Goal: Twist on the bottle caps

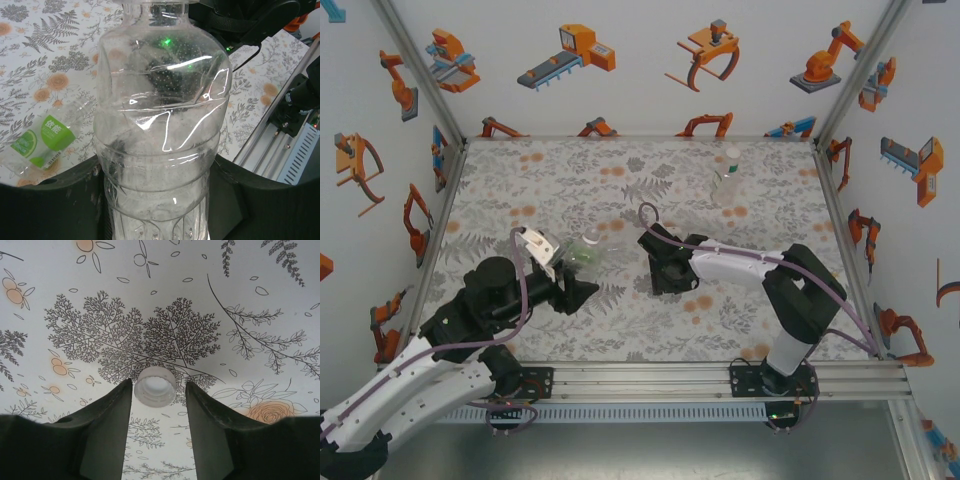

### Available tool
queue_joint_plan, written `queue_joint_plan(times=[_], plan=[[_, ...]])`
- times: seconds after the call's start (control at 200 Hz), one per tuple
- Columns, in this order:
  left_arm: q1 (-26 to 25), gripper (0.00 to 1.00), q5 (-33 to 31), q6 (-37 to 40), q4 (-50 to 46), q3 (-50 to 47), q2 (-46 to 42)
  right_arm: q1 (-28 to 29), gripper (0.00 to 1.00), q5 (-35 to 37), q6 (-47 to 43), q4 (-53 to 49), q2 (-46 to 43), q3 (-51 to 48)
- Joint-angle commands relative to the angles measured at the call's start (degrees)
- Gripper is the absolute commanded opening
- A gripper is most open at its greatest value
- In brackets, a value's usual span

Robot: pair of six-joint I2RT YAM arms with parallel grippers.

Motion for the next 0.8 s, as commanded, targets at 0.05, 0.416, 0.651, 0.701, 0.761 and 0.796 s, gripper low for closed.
queue_joint_plan(times=[0.05, 0.416, 0.651, 0.701, 0.761, 0.796], plan=[[0.5, 0.0, -0.7, 0.1, 0.6, 0.2, -1.1, 0.1, 0.47, 1.1, 0.5, -2.7, -2.1, 1.1], [0.7, 0.0, 0.4, 0.1, 1.2, 1.0, 0.9, 0.1, 0.43, -0.4, 1.6, -2.1, -4.4, 1.9], [0.7, 0.0, 0.4, 0.2, 0.9, 1.1, 0.8, 0.1, 0.41, -1.0, 1.7, -1.3, -2.4, 2.2], [0.7, 0.0, 0.3, 0.3, 0.9, 1.2, 0.6, 0.1, 0.41, -1.1, 1.7, -1.0, -2.1, 2.0], [0.7, 0.0, 0.1, 0.3, 0.6, 1.2, 0.4, 0.1, 0.41, -1.3, 1.8, -0.8, -1.8, 1.9], [0.7, 0.0, 0.1, 0.2, 0.5, 1.1, 0.3, 0.1, 0.41, -1.3, 1.8, -0.7, -1.8, 1.8]])
